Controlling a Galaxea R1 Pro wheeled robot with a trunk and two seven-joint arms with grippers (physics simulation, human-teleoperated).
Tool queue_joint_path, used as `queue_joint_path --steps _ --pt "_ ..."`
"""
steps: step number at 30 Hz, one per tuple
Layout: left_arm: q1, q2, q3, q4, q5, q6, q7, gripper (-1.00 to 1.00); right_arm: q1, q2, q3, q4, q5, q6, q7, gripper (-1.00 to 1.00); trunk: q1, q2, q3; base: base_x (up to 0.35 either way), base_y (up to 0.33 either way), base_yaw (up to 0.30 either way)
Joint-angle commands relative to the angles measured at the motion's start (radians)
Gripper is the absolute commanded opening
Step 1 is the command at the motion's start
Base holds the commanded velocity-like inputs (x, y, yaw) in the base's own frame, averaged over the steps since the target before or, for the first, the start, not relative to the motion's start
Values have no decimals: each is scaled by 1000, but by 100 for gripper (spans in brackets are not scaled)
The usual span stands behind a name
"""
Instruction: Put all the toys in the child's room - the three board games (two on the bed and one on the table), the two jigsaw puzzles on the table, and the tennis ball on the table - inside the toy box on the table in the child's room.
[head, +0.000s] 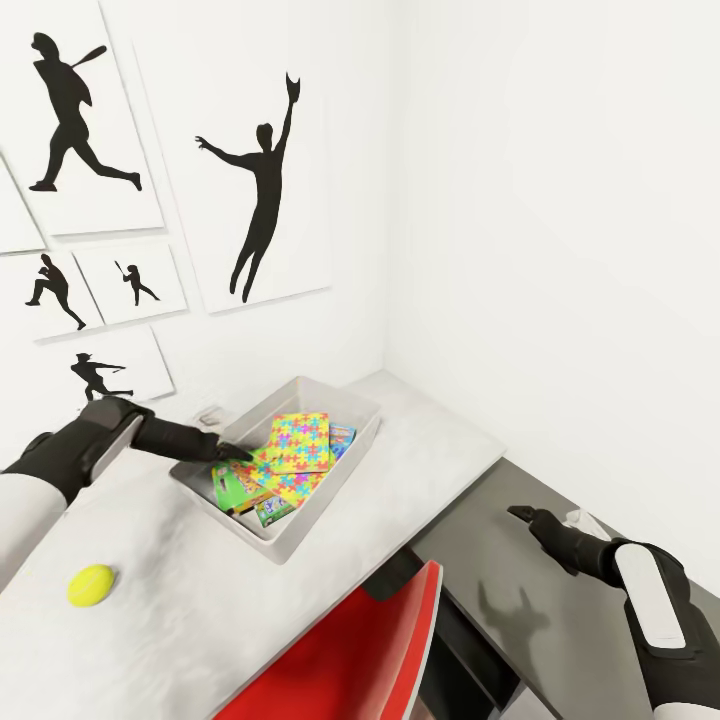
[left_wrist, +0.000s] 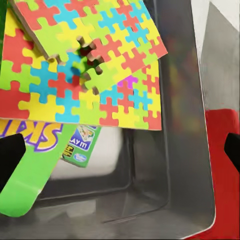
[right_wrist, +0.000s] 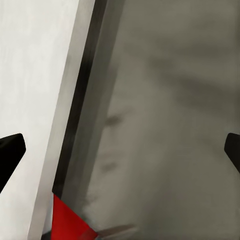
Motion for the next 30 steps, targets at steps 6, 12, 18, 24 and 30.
queue_joint_path --steps 6,12,18,24,30 --pt "-1 42 -2 -9 4 -76 -189 100 -1 0 -1 -2 -10 4 -9 100 0 -1 -1 0 0 0" --pt "-1 63 -2 -9 4 -100 -310 100 -1 0 -3 -5 -10 3 -9 100 0 -1 -1 -90 0 0" --pt "-1 67 -2 -9 6 -111 -344 100 -1 1 -2 -5 -10 2 -9 100 0 -1 6 -78 0 0" --pt "-1 70 -2 -9 6 -113 -360 100 -1 2 -2 -6 -10 2 -9 100 0 -1 16 -83 56 0" --pt "-1 70 -1 -8 6 -113 -362 100 -1 2 -2 -6 -10 2 -9 100 0 -1 25 -82 71 0"
